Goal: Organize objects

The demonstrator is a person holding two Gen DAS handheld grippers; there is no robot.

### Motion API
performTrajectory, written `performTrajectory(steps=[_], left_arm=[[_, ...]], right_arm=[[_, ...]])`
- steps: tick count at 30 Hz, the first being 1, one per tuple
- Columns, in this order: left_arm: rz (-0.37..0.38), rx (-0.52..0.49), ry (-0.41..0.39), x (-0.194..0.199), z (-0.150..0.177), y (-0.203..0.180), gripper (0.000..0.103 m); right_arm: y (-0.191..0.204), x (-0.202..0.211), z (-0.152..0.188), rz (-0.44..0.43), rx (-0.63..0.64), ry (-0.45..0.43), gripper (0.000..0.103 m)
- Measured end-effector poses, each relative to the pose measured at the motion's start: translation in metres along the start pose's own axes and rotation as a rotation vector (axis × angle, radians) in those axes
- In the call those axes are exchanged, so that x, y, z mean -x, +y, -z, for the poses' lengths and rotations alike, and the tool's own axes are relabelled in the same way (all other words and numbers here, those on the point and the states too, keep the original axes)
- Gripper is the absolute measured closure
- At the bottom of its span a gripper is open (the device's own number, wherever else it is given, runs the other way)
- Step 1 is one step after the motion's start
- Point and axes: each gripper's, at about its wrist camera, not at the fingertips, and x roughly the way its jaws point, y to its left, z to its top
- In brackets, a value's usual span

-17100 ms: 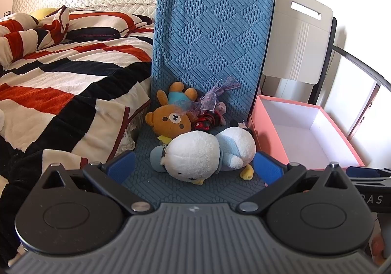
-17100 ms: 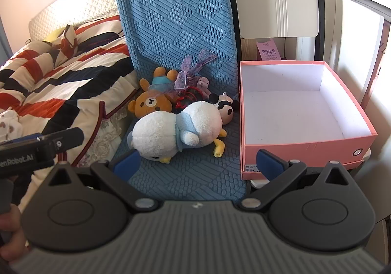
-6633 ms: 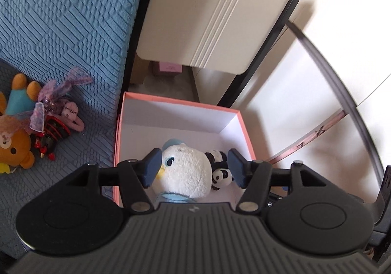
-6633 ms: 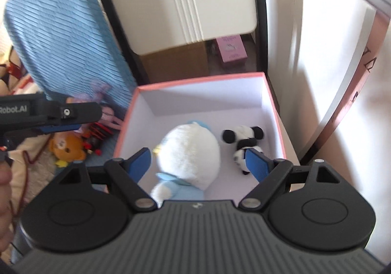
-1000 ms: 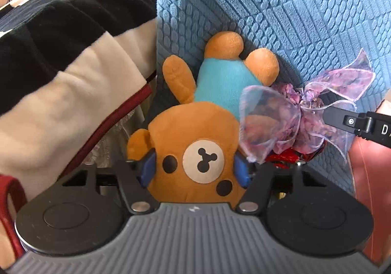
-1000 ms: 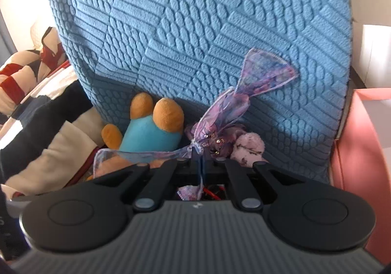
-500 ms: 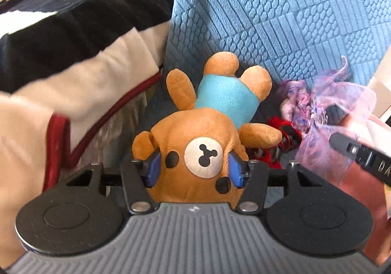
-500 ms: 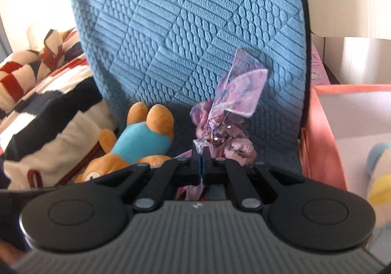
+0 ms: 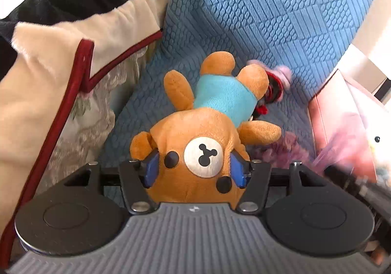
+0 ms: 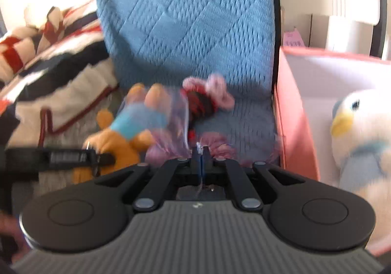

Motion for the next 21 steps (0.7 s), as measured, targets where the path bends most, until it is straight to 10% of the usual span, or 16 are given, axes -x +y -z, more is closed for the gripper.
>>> performTrajectory(steps=[15,21], left_arm=[[-0.007,0.009,0.072,-0.005,0.003,0.002,0.023],[-0.033,0.001,0.079,-0.001,-0.004,0.005,0.016]], right_arm=[[0.021,0.026,0.047,0.011,0.044,0.039,0.095],[0.009,0.020,0.043,0.034,-0.004,0.031,0.050]])
